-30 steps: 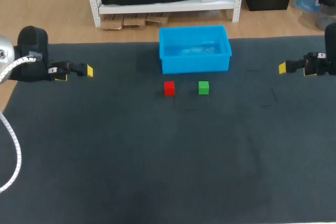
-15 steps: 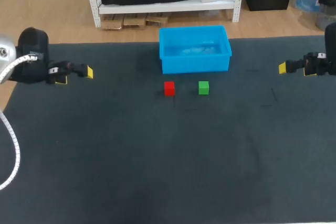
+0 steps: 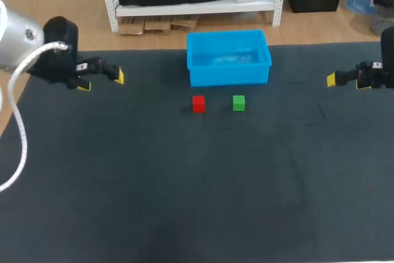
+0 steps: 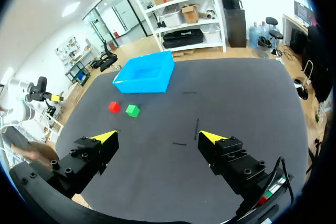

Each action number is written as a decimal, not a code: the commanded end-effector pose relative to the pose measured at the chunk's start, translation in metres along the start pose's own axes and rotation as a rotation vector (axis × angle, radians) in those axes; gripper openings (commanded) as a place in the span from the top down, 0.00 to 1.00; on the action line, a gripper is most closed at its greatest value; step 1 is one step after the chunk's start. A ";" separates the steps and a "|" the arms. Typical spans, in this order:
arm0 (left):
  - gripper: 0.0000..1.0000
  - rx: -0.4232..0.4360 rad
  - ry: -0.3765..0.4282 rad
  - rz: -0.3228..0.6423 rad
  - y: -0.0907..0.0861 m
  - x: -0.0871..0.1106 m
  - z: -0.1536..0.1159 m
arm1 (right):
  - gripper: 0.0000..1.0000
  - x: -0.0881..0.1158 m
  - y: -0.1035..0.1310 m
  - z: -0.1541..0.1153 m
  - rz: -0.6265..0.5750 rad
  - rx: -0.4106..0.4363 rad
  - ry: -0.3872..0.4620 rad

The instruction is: Use the left arm to pick the red cube and place it into the blue plastic box first, then use the right arm to grasp the green cube and put it into the same blue plastic box after the first action is fully finished.

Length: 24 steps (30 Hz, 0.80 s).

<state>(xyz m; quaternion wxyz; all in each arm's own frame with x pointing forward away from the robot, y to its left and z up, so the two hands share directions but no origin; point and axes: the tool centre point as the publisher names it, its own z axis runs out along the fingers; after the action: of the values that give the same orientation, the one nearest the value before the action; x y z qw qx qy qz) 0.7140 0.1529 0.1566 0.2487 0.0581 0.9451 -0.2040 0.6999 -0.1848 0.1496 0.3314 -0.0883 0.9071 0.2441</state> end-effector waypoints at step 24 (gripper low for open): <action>0.00 -0.203 0.180 -0.018 -0.046 -0.023 0.027 | 0.00 0.000 0.000 0.000 0.000 0.002 0.001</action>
<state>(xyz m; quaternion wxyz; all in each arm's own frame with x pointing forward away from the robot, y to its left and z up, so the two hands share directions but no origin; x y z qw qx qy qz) 0.7307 0.1065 0.1615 0.1721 0.0475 0.9745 -0.1360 0.6999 -0.1848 0.1496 0.3314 -0.0883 0.9071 0.2441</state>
